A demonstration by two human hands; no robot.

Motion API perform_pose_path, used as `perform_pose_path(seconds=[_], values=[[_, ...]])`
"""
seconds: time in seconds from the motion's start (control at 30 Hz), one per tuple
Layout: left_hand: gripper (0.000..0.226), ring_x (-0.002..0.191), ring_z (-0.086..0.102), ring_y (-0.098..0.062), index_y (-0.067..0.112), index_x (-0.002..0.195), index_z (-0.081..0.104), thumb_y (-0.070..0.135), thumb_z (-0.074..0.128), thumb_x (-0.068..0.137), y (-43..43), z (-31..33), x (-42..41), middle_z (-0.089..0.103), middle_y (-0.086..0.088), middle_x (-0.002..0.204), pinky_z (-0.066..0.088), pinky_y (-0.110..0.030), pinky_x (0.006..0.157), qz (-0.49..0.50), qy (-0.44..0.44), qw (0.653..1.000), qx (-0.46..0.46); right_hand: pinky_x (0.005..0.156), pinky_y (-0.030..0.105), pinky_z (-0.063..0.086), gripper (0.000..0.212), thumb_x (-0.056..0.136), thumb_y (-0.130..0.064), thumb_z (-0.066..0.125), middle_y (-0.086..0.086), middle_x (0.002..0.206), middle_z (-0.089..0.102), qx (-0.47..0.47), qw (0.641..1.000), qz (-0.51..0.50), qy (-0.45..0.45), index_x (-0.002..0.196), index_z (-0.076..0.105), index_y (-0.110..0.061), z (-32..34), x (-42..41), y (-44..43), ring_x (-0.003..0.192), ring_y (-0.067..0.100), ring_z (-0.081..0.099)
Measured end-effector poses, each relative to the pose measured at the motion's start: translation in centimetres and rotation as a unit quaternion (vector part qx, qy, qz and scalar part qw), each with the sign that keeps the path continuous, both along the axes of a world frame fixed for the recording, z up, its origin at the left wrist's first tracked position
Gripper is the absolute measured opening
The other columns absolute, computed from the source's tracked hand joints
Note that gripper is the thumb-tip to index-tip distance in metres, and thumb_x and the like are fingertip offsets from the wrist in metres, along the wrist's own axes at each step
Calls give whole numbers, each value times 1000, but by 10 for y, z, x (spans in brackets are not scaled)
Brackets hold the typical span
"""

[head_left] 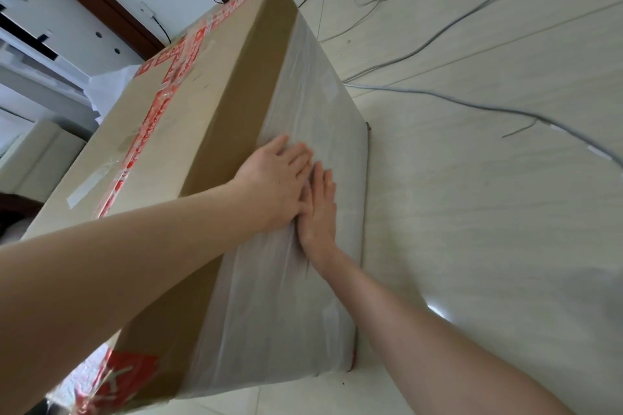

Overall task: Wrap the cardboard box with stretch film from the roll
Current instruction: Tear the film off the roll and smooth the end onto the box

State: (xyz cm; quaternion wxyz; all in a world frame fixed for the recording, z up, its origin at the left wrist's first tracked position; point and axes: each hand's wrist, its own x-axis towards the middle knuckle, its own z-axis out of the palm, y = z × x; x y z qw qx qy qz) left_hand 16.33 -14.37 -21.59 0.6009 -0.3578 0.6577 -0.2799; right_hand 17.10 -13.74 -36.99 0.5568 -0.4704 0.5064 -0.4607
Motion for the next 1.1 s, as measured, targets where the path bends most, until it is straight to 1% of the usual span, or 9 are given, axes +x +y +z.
perform_pose_path(seconds=[0.1, 0.33, 0.4, 0.57, 0.73, 0.8, 0.93, 1.0, 1.1], values=[[71, 147, -11, -25, 5, 150, -7, 52, 9, 99, -1, -2, 9, -10, -12, 159, -6, -47, 118, 3, -21, 1000, 6, 119, 42, -2, 54, 103, -39, 21, -1, 161, -6, 35, 999, 6, -12, 152, 3, -28, 5, 5, -4, 148, 19, -8], [72, 147, -10, -24, 6, 151, -6, 54, 9, 98, -18, 0, 9, -11, -11, 159, -5, -45, 118, 1, -7, 1000, -22, 118, 40, 1, 54, 103, -40, 24, -1, 161, 1, 42, 999, -13, -14, 152, 8, -27, -2, 4, -24, 148, 18, -2], [72, 147, -9, -24, 6, 151, -5, 54, 10, 99, -23, 1, 6, -9, -11, 159, -5, -44, 118, 3, 11, 999, -43, 118, 39, 2, 54, 103, -38, 24, 3, 161, 5, 31, 999, -16, -30, 153, 11, -21, -10, -3, -37, 148, 20, 1], [66, 148, -2, -23, 7, 152, 4, 47, 19, 101, -36, 11, -5, 2, -10, 160, 0, -41, 120, -12, 125, 988, -90, 118, 31, 6, 56, 103, -37, 26, 9, 159, 15, 115, 987, -103, -45, 151, 18, -11, -36, -47, -50, 147, 20, 9], [62, 148, 2, -23, 13, 152, 10, 45, 23, 101, -16, -19, -16, 6, -8, 160, 1, -44, 119, 5, 152, 988, -35, 120, 34, 9, 55, 104, -35, 25, 9, 159, 17, 105, 991, -52, -64, 150, 19, -6, -42, -51, -18, 147, 20, 14], [61, 148, 4, -23, 11, 151, 14, 45, 25, 101, -9, -24, -10, 9, -9, 159, 5, -43, 119, 27, 168, 984, -43, 120, 35, 12, 54, 103, -33, 26, 9, 158, 21, 99, 992, -37, -63, 150, 22, -6, -35, -45, -15, 146, 20, 17], [45, 140, 28, -22, 13, 140, 36, 33, 34, 99, -4, -7, 4, 35, -8, 147, 28, -35, 111, -14, 254, 964, -83, 114, 31, 27, 49, 99, -27, 43, 10, 149, 38, 70, 997, -33, -6, 143, 38, -8, -9, -51, -17, 138, 22, 35], [34, 128, 43, -22, 15, 130, 45, 24, 39, 97, 0, 0, 1, 46, -5, 134, 38, -34, 100, -4, 310, 944, -110, 107, 31, 35, 42, 96, -23, 46, 10, 141, 48, 63, 996, -24, 54, 136, 49, -10, 3, -62, -17, 130, 23, 45], [33, 115, 53, -23, 16, 129, 47, 16, 43, 96, 6, 4, -6, 49, -3, 128, 48, -37, 78, 31, 386, 909, -154, 95, 30, 43, 33, 94, -22, 48, 10, 129, 59, 68, 981, 40, 177, 123, 61, -14, 13, -79, -17, 119, 27, 55]])
